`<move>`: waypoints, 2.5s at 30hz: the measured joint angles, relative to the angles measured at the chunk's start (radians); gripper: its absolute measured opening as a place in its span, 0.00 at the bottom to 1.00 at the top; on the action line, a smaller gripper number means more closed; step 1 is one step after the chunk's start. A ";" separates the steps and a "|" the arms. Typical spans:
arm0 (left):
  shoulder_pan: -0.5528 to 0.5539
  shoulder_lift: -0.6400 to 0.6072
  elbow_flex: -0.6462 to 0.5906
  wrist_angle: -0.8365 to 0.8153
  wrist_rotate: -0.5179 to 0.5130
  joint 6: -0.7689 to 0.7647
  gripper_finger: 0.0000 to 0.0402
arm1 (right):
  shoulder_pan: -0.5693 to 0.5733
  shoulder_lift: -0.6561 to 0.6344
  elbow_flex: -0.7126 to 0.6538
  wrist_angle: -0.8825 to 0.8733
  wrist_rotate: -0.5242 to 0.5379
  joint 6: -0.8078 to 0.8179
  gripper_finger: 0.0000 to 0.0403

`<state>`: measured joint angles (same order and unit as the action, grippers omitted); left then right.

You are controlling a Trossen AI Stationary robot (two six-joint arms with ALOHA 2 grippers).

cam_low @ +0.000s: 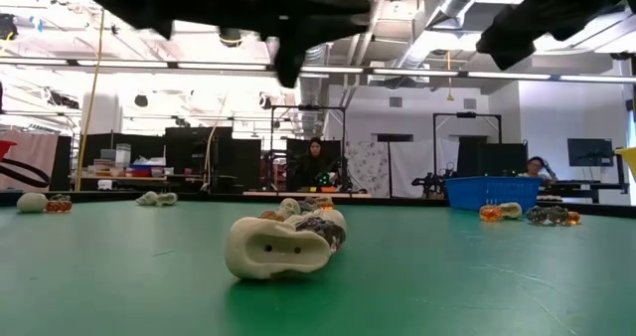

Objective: Sort Halloween decoration
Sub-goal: Put the black skull toy into the yellow bin, then put the orange pumpkin toy into the red bin

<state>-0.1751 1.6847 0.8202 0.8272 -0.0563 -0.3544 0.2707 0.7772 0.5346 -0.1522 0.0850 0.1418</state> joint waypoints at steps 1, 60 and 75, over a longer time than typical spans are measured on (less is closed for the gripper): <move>-0.012 0.045 0.043 -0.003 0.005 0.014 0.16 | 0.000 0.000 0.000 0.008 0.000 0.000 0.47; -0.038 0.532 1.118 -1.555 0.184 0.452 0.36 | -0.005 0.026 0.004 -0.097 0.025 0.004 0.47; -0.135 0.481 0.955 -1.703 0.183 0.332 0.36 | -0.010 0.074 0.004 -0.071 0.025 -0.061 0.47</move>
<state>-0.3097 2.1654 1.7752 -0.8759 0.1267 -0.0228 0.2609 0.8513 0.5385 -0.2234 0.1101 0.0803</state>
